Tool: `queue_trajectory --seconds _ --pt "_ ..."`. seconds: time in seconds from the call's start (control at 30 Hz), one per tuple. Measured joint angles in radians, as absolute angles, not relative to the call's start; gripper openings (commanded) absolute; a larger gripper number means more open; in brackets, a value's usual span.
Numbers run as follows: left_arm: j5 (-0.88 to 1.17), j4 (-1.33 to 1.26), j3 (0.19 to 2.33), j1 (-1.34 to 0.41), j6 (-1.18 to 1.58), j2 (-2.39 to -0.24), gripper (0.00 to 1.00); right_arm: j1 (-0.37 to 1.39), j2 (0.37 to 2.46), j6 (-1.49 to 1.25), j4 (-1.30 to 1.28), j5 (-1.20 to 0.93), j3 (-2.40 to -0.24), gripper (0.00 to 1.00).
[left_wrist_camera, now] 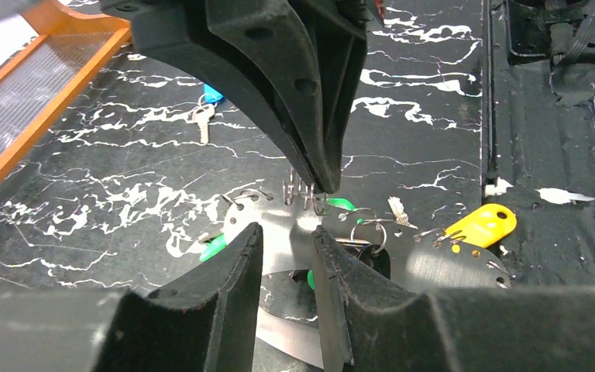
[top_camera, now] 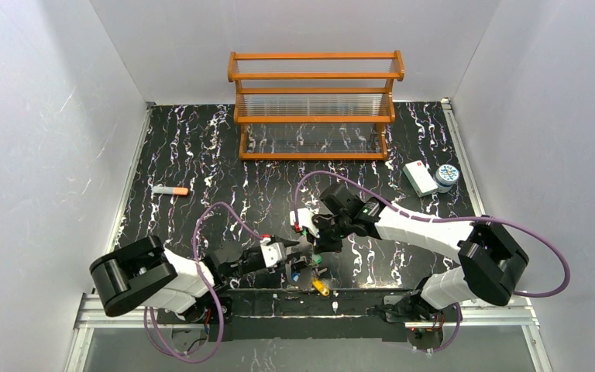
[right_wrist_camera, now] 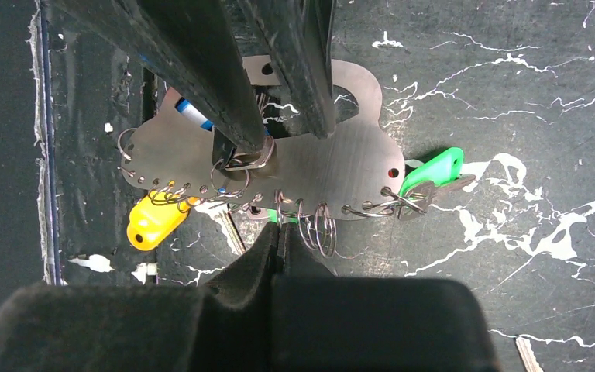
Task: Put the keys on the keyring
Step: Adjust the key on the keyring.
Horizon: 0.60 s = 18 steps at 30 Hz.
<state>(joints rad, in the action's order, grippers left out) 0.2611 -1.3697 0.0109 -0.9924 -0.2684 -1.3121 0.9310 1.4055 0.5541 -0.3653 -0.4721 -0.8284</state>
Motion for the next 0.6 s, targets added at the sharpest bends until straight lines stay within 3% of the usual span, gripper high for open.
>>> queue_trajectory --seconds 0.6 --pt "0.339 -1.367 0.106 -0.992 -0.27 -1.458 0.21 0.931 1.403 0.554 -0.383 -0.474 -0.828 0.01"
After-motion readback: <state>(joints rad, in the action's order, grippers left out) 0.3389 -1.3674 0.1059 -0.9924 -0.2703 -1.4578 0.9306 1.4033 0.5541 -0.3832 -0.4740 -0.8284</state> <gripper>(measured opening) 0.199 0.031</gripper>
